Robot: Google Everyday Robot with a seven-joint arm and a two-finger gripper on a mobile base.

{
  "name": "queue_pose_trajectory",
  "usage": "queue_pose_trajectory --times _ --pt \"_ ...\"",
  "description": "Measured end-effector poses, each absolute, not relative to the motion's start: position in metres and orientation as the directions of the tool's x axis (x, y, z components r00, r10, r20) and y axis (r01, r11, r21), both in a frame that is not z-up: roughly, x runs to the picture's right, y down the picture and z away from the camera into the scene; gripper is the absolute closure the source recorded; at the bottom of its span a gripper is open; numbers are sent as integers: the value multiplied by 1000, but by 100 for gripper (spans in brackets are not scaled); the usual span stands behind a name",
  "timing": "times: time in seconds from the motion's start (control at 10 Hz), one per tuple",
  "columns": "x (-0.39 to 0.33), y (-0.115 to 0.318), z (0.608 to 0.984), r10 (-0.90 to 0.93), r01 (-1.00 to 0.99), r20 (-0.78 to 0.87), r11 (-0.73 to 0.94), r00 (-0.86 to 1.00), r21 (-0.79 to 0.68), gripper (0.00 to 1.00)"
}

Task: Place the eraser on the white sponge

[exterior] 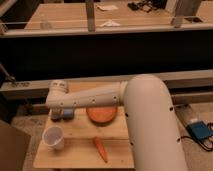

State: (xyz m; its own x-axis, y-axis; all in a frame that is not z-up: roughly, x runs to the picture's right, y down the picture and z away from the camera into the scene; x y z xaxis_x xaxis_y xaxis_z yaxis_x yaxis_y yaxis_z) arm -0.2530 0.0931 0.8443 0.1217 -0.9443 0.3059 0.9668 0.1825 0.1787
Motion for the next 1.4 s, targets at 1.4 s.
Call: queue_pose_trajectory --times 1.4 --pt "-253 94 847 -946 964 304 180 116 195 20"
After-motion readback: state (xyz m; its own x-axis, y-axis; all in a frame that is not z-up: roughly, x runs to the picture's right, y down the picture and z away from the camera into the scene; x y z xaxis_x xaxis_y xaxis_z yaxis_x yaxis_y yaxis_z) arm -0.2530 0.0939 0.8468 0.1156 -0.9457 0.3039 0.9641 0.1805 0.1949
